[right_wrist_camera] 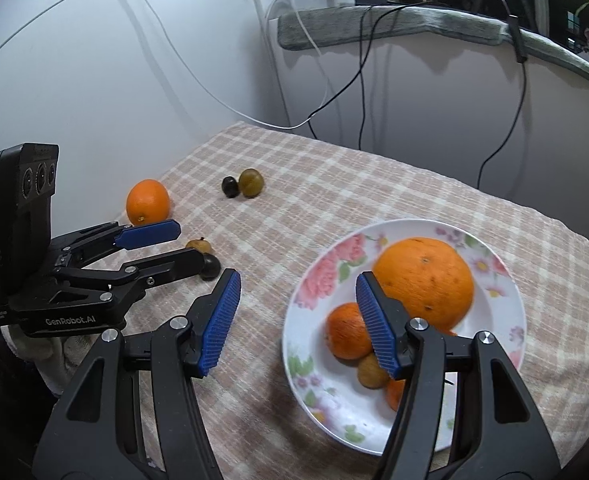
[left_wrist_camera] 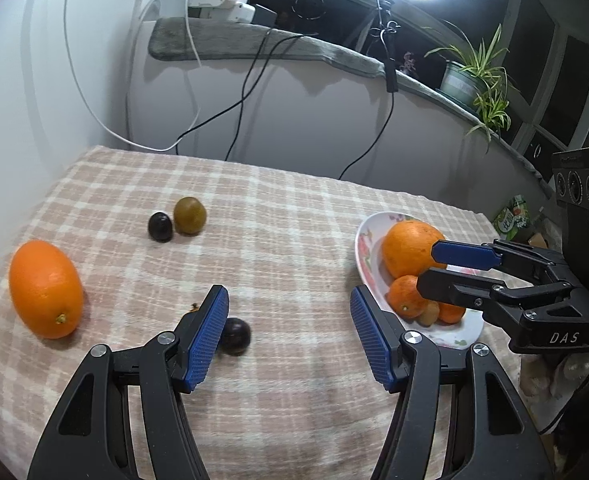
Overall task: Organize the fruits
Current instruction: 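Move both grippers away from the plate back to the remaining fruit, then grasp a brown longan with the left gripper while the right gripper grasps a dark purple fruit, then carry the longan and dark purple fruit over the plate with both grippers, then release the longan and dark purple fruit onto the plate, opening both grippers, then move both open grippers from the plate toward the large oval orange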
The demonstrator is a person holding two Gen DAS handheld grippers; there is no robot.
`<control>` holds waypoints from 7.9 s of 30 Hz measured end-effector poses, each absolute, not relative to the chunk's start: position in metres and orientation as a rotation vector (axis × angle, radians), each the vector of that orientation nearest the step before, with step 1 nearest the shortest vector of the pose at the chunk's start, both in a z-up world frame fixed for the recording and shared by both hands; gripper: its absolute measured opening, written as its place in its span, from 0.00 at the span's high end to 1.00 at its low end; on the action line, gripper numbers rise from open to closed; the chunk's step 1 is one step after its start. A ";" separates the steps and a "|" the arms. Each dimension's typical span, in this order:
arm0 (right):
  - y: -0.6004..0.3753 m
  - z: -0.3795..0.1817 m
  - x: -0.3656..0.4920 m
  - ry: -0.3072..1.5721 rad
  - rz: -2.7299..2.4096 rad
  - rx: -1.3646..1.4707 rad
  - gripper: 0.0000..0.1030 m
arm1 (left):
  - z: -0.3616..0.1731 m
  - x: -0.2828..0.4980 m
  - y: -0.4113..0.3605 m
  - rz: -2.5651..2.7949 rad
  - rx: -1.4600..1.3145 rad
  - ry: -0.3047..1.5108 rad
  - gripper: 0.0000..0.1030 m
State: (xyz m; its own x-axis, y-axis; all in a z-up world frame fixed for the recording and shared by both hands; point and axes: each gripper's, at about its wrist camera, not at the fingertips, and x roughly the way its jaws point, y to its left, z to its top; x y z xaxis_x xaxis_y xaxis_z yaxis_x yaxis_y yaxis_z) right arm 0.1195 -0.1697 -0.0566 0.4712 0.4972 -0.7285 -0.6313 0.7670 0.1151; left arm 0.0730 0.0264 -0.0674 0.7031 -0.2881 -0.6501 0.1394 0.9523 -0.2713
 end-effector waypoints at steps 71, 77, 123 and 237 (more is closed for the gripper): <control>-0.052 -0.122 0.122 0.917 0.854 -0.418 0.76 | -0.112 0.090 0.092 -0.227 -0.374 0.890 0.76; -0.065 -0.112 0.118 0.899 0.847 -0.391 0.76 | -0.103 0.085 0.087 -0.232 -0.363 0.870 0.76; -0.280 -0.052 0.104 0.785 0.573 -0.154 0.76 | -0.067 0.079 -0.048 -0.422 -0.241 0.834 0.77; -0.197 -0.048 0.129 0.809 0.652 -0.103 0.22 | -0.058 0.065 -0.005 -0.217 -0.163 0.754 0.29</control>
State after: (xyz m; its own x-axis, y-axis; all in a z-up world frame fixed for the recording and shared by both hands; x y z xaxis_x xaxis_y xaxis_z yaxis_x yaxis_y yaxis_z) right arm 0.1291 -0.1975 -0.0479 0.5076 0.5016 -0.7005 -0.5777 0.8014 0.1552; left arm 0.0650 -0.0050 -0.0581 0.7082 -0.2527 -0.6593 0.1365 0.9651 -0.2233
